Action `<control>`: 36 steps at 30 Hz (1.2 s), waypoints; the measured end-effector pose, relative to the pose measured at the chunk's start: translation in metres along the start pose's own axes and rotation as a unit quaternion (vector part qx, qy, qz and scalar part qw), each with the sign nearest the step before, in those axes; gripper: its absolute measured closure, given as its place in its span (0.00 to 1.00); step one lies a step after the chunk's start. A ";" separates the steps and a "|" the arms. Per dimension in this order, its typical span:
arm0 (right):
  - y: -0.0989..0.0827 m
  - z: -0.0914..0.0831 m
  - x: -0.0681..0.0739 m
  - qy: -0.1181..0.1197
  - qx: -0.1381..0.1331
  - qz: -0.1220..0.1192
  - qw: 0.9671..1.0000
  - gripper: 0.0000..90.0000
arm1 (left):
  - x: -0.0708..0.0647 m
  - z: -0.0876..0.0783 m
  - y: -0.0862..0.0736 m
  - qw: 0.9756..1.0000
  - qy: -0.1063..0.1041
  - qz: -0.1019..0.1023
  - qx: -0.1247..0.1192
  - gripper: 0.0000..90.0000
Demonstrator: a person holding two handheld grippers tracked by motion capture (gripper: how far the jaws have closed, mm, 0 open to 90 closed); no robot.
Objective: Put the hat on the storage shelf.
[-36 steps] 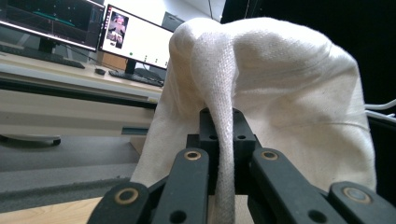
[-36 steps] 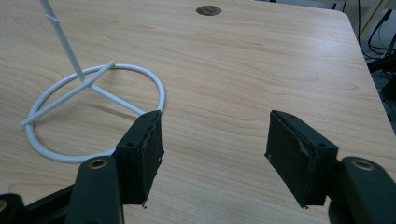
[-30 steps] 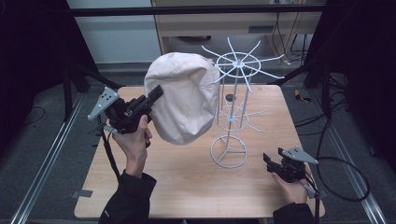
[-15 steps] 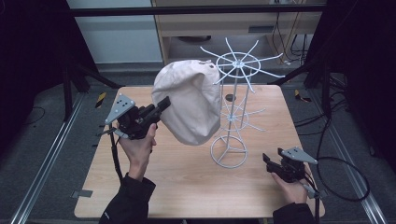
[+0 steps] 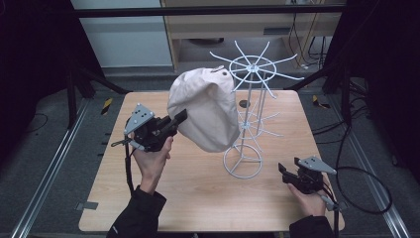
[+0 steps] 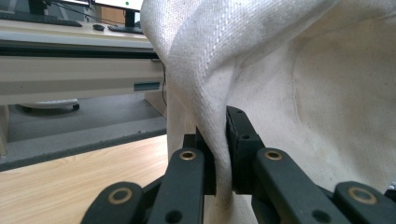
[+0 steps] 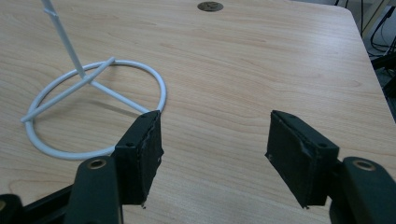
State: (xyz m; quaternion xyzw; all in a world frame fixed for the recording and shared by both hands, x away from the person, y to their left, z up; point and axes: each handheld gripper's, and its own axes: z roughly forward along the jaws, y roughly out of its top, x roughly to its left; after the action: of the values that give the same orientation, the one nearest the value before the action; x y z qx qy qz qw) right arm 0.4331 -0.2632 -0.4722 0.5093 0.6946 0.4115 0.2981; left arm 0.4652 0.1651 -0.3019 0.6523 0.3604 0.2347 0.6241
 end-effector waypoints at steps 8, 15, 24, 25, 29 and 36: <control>0.000 0.000 0.000 0.000 0.001 -0.001 1.000 0.39 | 0.000 0.000 -0.001 1.000 0.000 0.003 0.009 0.85; 0.000 0.000 0.000 -0.001 0.001 -0.002 1.000 0.39 | 0.003 -0.010 -0.002 1.000 0.004 0.007 0.010 0.75; -0.001 0.000 -0.001 -0.002 0.001 -0.003 1.000 0.39 | 0.007 -0.030 -0.008 1.000 0.015 0.019 0.015 0.60; -0.001 0.000 0.000 -0.001 0.002 0.000 1.000 0.39 | 0.009 -0.035 -0.010 0.999 0.019 0.019 0.018 0.56; -0.001 0.000 -0.001 -0.002 0.001 -0.002 1.000 0.39 | 0.014 -0.047 -0.017 0.998 0.040 0.026 0.029 0.49; -0.001 0.000 0.000 -0.003 0.002 -0.001 1.000 0.38 | 0.028 -0.066 -0.035 0.996 0.070 0.029 0.054 0.43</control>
State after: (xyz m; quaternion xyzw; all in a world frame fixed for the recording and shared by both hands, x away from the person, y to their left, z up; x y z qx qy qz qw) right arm 0.4326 -0.2636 -0.4732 0.5105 0.6951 0.4083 0.2993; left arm 0.4270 0.2275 -0.3329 0.6775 0.3964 0.2784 0.5535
